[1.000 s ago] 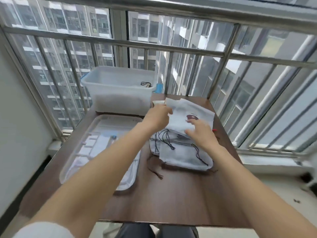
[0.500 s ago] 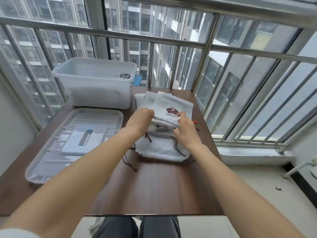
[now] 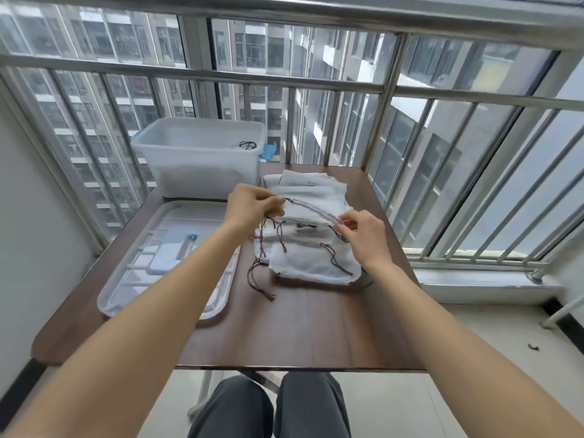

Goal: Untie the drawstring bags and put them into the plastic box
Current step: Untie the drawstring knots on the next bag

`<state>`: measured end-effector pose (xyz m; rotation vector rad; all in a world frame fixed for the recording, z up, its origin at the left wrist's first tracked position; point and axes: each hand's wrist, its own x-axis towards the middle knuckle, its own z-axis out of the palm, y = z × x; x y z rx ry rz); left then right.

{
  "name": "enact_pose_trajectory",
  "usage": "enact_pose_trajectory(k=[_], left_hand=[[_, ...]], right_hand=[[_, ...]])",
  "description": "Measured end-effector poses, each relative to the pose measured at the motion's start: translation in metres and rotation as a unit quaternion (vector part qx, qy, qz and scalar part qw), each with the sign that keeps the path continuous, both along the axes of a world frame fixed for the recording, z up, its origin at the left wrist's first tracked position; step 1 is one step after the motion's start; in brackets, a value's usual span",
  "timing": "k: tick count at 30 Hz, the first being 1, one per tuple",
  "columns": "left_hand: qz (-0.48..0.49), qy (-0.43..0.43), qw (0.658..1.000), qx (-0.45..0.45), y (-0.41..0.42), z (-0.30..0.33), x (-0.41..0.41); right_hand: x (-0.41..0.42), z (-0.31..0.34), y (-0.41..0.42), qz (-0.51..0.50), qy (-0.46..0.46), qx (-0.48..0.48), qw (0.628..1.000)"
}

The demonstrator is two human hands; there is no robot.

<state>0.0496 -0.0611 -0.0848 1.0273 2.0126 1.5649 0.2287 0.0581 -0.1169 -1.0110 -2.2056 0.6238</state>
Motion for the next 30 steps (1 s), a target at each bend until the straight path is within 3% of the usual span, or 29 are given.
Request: enact_pose_trajectory(k=[8,14,21,25,30], left_hand=[[-0.010,-0.202,0.977,0.070,-0.019,0.000,0.010],[-0.025,-0.270,0.959,0.084,-0.026,0.000,0.010],[-0.049,-0.299,0.950,0.078,-0.030,-0.002,0.007],[-0.028,-0.312,0.945,0.093,-0.030,-0.003,0.002],[0.095,-0.200,0.974,0.048,-0.027,-0.004,-0.006]], right_hand=[[-0.004,0.003,-0.016,-0.060,0.030,-0.001,0.998],[-0.012,0.009,-0.028,-0.009,0.087,-0.115,0.989],[-0.028,0.009,-0.022,-0.072,0.096,-0.111,0.987],[-0.030,0.013,-0.020,-0.081,0.174,-0.176,0.966],[-0.020,0.017,-0.022,-0.077,0.180,-0.151,0.969]])
